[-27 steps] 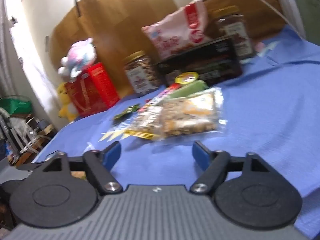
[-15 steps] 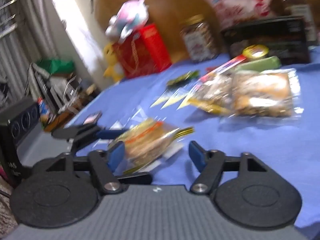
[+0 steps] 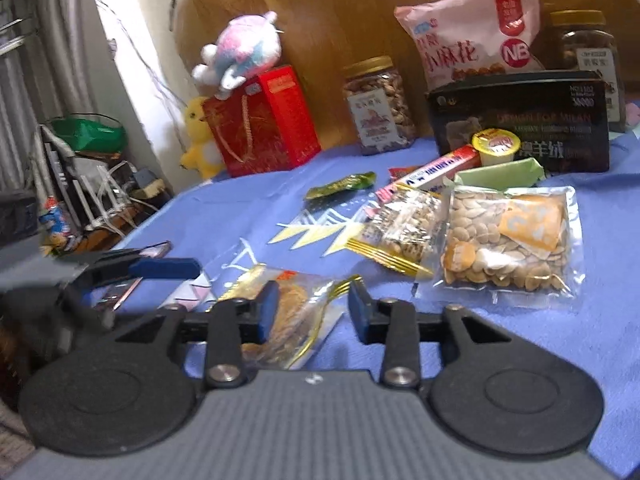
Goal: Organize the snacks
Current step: 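Close the left gripper on the gold mooncake in its clear wrapper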
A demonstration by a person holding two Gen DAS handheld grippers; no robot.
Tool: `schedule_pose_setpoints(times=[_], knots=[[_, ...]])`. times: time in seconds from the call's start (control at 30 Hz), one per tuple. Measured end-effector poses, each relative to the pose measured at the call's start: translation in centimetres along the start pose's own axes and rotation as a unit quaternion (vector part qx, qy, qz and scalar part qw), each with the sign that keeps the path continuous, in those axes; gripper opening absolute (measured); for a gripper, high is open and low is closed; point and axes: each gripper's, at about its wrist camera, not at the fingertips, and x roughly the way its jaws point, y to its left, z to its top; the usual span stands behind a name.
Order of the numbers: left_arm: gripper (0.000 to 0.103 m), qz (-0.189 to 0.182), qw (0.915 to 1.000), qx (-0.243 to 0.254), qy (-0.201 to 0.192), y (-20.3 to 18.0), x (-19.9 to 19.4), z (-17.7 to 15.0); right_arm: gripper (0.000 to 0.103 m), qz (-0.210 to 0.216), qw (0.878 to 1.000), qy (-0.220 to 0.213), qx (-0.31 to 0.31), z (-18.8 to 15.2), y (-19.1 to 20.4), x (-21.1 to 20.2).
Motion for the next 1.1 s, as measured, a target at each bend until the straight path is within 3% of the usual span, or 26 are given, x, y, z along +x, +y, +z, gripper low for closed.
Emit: schedule_pose_setpoints(times=[0.17, 0.23, 0.33, 0.4, 0.43, 0.6, 1.1], knots=[[0.085, -0.024, 0.9971, -0.064, 0.033, 2.0, 1.2, 0.3, 0.057, 0.015, 0.999, 0.015, -0.037, -0.2, 1.1, 0.2], [0.072, -0.046, 0.9935, -0.087, 0.056, 2.3, 2.1, 0.0, 0.062, 0.014, 0.998, 0.027, -0.063, -0.5, 1.8, 0.5], [0.063, -0.074, 0.9864, -0.116, 0.090, 2.5, 3.6, -0.6, 0.066, 0.014, 0.994, 0.048, -0.096, -1.0, 2.6, 1.3], [0.060, -0.073, 0.9847, -0.126, 0.095, 2.4, 4.1, -0.7, 0.065, 0.011, 0.992, 0.059, -0.107, -1.1, 2.8, 1.9], [0.054, -0.068, 0.9849, -0.127, 0.096, 2.4, 4.2, -0.7, 0.066, 0.014, 0.993, 0.058, -0.107, -1.1, 2.7, 2.1], [0.053, -0.073, 0.9819, -0.138, 0.107, 2.1, 4.7, 0.2, 0.060, 0.013, 0.991, 0.048, -0.125, -1.2, 2.9, 1.8], [0.053, -0.112, 0.9865, -0.054, 0.107, -4.2, 10.0, 4.9, 0.058, -0.059, 0.995, -0.011, -0.084, 0.6, -1.6, -2.7]])
